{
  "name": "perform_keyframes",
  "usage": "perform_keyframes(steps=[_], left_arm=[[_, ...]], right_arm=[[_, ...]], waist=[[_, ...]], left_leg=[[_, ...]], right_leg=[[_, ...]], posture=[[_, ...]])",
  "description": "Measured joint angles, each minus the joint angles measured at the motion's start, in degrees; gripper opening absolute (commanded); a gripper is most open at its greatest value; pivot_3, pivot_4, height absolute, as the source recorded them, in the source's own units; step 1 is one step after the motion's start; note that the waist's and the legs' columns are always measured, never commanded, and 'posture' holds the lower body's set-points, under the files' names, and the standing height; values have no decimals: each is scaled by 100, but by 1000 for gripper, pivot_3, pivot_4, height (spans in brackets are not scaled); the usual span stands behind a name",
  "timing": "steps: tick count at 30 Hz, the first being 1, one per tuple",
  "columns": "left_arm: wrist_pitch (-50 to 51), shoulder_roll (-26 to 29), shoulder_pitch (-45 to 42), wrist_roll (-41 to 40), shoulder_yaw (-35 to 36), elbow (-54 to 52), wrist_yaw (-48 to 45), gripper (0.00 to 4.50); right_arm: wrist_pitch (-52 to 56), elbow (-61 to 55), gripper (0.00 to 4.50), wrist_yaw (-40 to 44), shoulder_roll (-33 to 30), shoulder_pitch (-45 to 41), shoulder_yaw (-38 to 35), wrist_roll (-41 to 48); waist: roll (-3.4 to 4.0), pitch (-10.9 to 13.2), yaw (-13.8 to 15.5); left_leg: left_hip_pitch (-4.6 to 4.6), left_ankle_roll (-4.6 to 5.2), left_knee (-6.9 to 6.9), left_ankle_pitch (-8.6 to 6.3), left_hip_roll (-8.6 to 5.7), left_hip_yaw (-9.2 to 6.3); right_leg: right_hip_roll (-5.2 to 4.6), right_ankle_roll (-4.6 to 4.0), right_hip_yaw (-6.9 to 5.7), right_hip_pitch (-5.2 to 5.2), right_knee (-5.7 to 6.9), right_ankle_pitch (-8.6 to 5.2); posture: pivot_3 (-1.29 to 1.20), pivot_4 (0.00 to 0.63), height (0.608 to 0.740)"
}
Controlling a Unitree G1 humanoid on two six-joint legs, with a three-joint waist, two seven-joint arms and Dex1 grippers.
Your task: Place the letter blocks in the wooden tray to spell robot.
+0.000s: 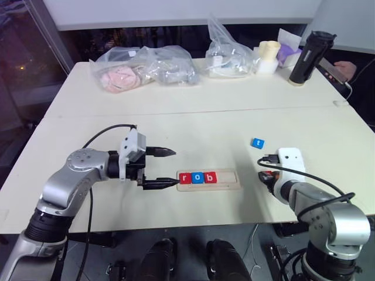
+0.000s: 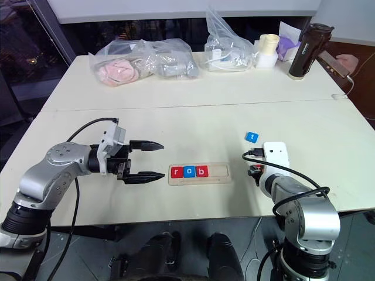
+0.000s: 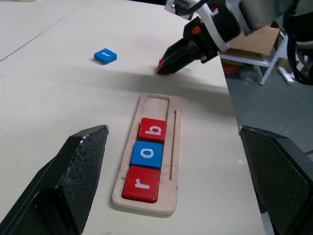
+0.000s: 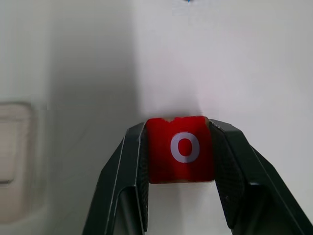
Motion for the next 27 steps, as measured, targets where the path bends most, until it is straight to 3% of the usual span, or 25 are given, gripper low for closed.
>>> perform_keyframes(steps=[2,5,8,14,16,18,21,27], left_arm=[[0,0,-3,7,-22,3,-32,4500],[0,0,-10,8,-76,3,-86,4500],[-4,14,-11,9,-84,3,-153,4500],[-9,117,-144,-5,-81,42,-355,4500],[-17,135,-236,-31,-44,91,-416,4500],[-23,138,-246,-33,-36,148,-431,4500],[-56,133,-278,-29,-39,208,-437,4500],[-81,129,-340,-28,-39,235,-436,4500]], right_arm=[[0,-3,1196,-52,4,-1,61,0],[0,-3,2715,-73,-21,-18,129,4],[0,-3,4306,82,-434,-75,224,63],[-472,42,4417,1856,-2391,-257,602,1016],[-1531,358,4417,2898,-3414,0,708,1198],[-2794,801,4417,3771,-4038,315,693,1161],[-4360,1442,4417,4780,-4325,660,699,1103],[-6303,2817,4417,5844,-4541,730,1071,674]], waist=[[0,0,5],[0,0,8],[0,0,7],[-2,3,7],[0,4,23],[-2,5,16],[-2,5,8],[-3,5,28]], left_leg=[[0,0,-1,0,0,0],[-1,0,-2,0,0,0],[-2,0,-1,0,0,0],[-6,2,-3,-1,4,-4],[-8,10,-3,-5,5,-5],[0,27,-1,-17,8,-6],[1,44,4,-28,6,0],[2,43,7,-29,4,-1]], right_leg=[[0,0,0,0,-2,0],[0,0,0,0,-4,0],[-1,0,-2,1,-6,-1],[-1,-2,-17,11,-25,-4],[-1,2,-26,31,-59,-5],[0,5,-32,58,-92,-4],[-7,15,-29,69,-109,-3],[-11,13,-27,69,-104,-4]], posture=[[0,150,738],[0,150,738],[0,150,738],[0,150,738],[0,150,738],[0,150,738],[0,150,738],[0,150,738]])
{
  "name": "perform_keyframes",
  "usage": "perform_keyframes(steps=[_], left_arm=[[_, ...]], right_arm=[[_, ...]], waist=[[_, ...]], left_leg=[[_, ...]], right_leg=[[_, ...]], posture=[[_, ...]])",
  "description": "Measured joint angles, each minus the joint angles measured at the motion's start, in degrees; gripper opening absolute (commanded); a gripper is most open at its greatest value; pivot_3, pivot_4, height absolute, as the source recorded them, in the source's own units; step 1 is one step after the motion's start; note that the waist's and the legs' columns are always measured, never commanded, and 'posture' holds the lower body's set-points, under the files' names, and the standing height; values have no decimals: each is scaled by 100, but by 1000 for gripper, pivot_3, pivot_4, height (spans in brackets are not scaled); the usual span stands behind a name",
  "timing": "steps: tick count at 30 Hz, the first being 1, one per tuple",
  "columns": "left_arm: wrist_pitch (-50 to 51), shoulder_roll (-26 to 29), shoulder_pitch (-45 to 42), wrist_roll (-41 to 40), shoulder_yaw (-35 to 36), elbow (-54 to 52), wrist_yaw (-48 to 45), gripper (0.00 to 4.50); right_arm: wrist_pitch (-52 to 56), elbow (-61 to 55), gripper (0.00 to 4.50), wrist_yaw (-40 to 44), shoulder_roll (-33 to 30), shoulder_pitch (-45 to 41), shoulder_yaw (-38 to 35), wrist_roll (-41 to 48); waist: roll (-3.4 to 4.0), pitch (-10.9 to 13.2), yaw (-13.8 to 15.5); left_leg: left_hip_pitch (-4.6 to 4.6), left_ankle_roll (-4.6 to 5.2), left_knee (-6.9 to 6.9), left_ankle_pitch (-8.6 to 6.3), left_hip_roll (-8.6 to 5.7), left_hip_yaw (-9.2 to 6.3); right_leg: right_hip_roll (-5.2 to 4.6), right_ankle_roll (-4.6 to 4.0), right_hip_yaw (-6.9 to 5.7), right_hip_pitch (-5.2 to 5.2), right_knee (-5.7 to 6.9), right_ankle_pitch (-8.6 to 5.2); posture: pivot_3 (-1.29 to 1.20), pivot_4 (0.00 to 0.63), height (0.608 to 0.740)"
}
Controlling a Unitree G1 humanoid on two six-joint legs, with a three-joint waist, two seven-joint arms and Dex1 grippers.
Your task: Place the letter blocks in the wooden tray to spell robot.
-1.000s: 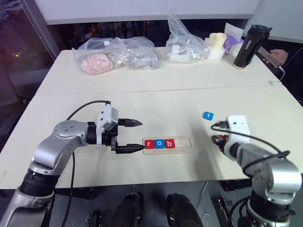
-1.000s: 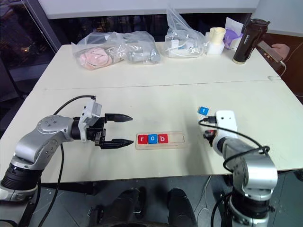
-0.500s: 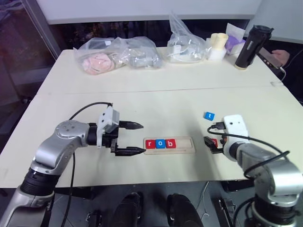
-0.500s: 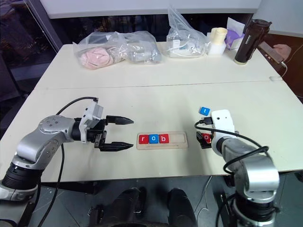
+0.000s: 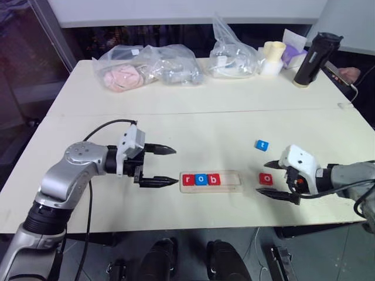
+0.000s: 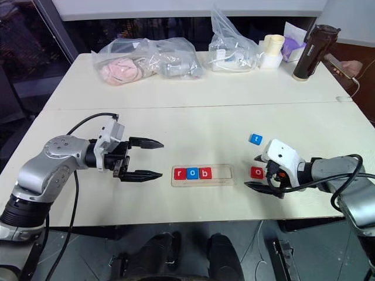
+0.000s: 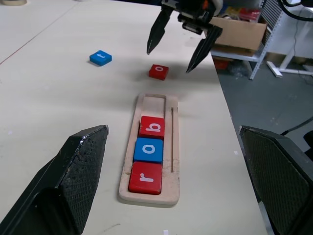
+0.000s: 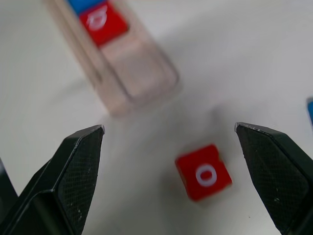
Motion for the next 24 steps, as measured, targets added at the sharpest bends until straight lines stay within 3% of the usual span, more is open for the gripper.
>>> perform_keyframes(steps=[9,18,21,24], left_arm=[[-14,3,3,0,-5,-10,10,4500],[-13,4,33,-3,-4,-32,72,4500],[-12,4,87,-4,-4,-66,103,4500],[-11,5,114,-4,-4,-98,119,4500]], right_arm=[[-1083,1509,4417,475,109,-758,544,-443],[-1405,1996,4417,709,275,-942,877,-701],[-1546,2053,3598,756,280,-956,903,-769],[-1655,2100,2149,766,295,-960,903,-805]], waist=[[1,1,0],[2,0,17],[3,0,16],[2,0,19]], left_leg=[[0,-1,0,0,0,0],[2,-1,2,0,-1,0],[2,-2,2,-1,-1,0],[3,-2,6,0,-1,0]], right_leg=[[-1,-1,2,-4,4,0],[-1,-1,3,-4,7,1],[-1,-1,3,-4,8,1],[-1,-1,4,-1,9,1]], posture=[[0,150,738],[0,150,738],[0,150,738],[0,150,738]])
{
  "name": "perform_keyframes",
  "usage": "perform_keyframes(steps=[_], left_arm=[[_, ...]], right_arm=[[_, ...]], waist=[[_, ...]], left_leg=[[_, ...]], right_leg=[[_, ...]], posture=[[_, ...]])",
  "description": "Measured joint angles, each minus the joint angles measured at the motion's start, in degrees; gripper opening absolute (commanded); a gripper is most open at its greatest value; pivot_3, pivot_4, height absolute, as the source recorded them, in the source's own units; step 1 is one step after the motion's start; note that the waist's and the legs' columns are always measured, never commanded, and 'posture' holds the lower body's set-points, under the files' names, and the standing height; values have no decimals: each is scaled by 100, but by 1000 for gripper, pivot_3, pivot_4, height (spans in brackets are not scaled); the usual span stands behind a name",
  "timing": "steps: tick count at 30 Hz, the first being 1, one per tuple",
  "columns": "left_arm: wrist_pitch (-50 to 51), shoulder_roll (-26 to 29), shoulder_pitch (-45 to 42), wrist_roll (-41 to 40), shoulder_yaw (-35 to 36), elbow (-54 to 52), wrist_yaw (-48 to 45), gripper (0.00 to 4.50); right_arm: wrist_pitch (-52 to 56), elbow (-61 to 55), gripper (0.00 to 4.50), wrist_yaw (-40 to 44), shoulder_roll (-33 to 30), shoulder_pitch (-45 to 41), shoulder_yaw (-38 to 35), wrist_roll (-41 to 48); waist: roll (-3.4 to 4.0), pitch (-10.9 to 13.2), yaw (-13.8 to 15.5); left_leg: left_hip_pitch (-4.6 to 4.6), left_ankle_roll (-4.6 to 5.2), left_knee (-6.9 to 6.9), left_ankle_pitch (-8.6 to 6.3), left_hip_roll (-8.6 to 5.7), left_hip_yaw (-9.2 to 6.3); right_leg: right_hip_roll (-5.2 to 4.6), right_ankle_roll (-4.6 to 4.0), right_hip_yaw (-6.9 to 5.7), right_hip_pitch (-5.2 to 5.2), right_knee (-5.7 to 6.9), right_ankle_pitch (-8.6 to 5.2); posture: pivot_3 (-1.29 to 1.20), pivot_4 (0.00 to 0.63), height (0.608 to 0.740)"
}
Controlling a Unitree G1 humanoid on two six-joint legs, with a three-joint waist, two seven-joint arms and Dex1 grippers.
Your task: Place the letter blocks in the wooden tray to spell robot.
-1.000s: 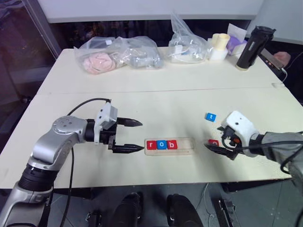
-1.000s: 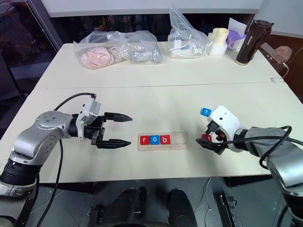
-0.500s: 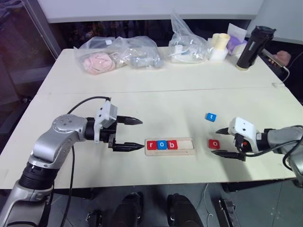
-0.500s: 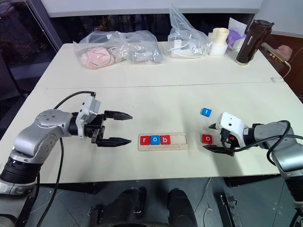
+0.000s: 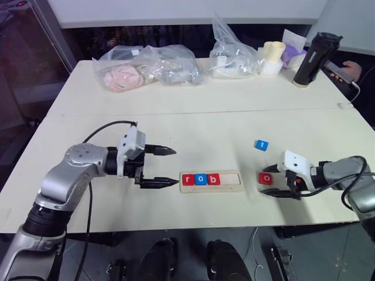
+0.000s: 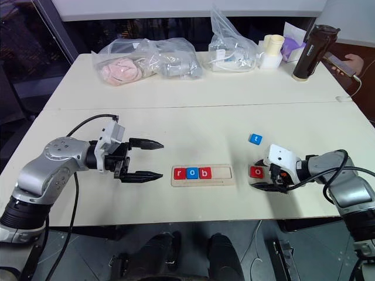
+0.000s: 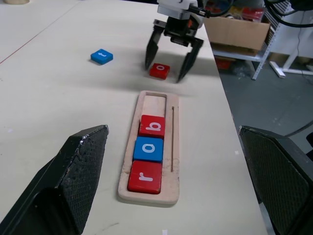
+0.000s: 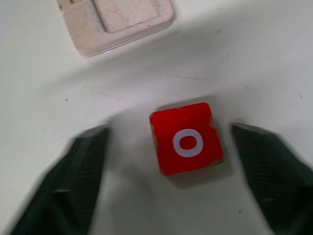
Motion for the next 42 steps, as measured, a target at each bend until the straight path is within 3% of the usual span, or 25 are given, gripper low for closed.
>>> perform_keyframes(steps=[2,19,27,42], left_arm=[[0,0,0,0,0,-5,5,4500],[4,-10,10,-5,-1,-35,22,4500],[85,-14,71,-19,1,-122,123,4500],[124,-12,217,-30,58,-285,231,4500]], right_arm=[[-45,40,1171,-2,24,-28,0,-14],[857,-1495,1157,113,320,-395,338,132],[939,-1541,1157,50,718,-809,893,-29],[668,-1131,1157,45,872,-933,1119,-323]], waist=[[0,0,1],[0,0,50],[1,0,103],[1,0,95]], left_leg=[[2,0,3,0,0,0],[1,-1,2,0,0,0],[0,-1,2,0,-1,0],[1,-2,2,1,-1,0]], right_leg=[[0,0,0,1,3,0],[0,-1,2,-4,6,0],[0,-1,2,-4,6,0],[1,0,2,-5,7,1]], posture=[[0,150,738],[0,150,738],[0,150,738],[0,150,738]])
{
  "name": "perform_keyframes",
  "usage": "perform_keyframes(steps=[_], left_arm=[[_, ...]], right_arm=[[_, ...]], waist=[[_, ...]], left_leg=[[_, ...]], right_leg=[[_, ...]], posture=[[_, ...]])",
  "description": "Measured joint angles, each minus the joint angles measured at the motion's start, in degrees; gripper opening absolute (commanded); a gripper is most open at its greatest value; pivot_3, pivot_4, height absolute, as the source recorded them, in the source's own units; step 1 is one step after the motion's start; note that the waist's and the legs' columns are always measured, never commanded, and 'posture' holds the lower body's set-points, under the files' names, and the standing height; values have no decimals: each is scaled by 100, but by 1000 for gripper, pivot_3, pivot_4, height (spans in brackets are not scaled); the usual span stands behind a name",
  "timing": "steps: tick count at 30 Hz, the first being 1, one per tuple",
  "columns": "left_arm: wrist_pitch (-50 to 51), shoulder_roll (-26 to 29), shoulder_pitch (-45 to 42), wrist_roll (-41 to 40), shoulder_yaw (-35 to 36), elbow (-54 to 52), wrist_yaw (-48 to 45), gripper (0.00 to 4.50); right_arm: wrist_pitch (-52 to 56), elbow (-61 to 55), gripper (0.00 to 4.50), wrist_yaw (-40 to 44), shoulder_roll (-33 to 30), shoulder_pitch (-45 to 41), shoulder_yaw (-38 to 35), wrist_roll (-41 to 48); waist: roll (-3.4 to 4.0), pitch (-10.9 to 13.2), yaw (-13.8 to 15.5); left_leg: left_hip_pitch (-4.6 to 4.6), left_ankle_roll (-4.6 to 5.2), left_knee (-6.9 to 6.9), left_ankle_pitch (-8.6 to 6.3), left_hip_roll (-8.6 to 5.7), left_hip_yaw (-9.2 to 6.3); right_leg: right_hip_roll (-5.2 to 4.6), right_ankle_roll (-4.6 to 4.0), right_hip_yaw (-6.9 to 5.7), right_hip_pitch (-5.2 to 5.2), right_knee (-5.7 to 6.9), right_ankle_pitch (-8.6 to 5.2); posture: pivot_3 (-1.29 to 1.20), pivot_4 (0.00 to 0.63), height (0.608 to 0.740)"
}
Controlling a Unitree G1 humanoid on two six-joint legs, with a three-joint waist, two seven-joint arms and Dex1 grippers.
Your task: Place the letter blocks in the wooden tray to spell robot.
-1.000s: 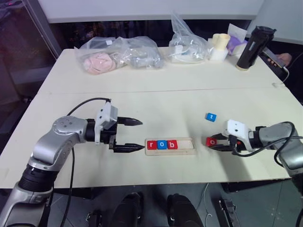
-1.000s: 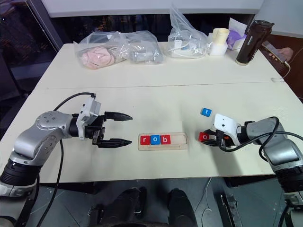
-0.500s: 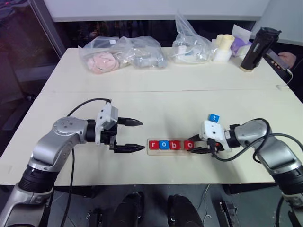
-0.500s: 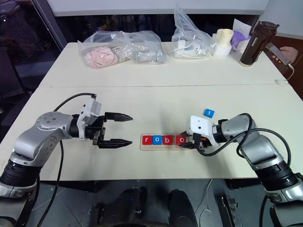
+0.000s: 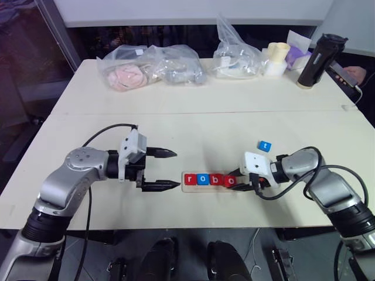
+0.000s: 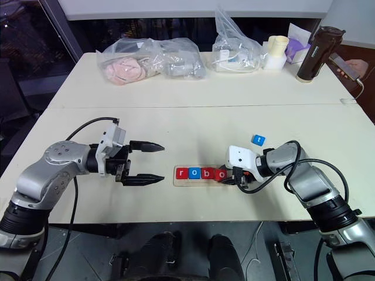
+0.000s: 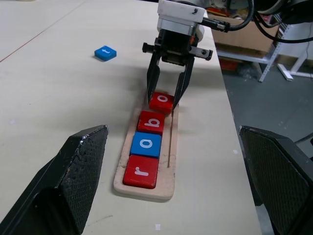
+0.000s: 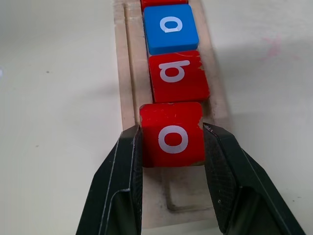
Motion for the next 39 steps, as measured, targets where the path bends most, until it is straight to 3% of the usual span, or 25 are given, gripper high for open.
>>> perform_keyframes(steps=[32,39], left_arm=[[70,-50,12,0,34,-48,20,4500],[73,-50,12,0,35,-48,27,4500]], right_arm=[[-86,55,1157,11,70,-88,40,-167],[-56,55,4463,1,143,-89,40,-165]], waist=[[0,0,1],[0,0,1]], left_leg=[[0,0,1,0,0,0],[0,0,1,1,0,0]], right_leg=[[1,2,0,0,1,1],[1,3,0,0,1,2]], posture=[[0,150,738],[0,150,738]])
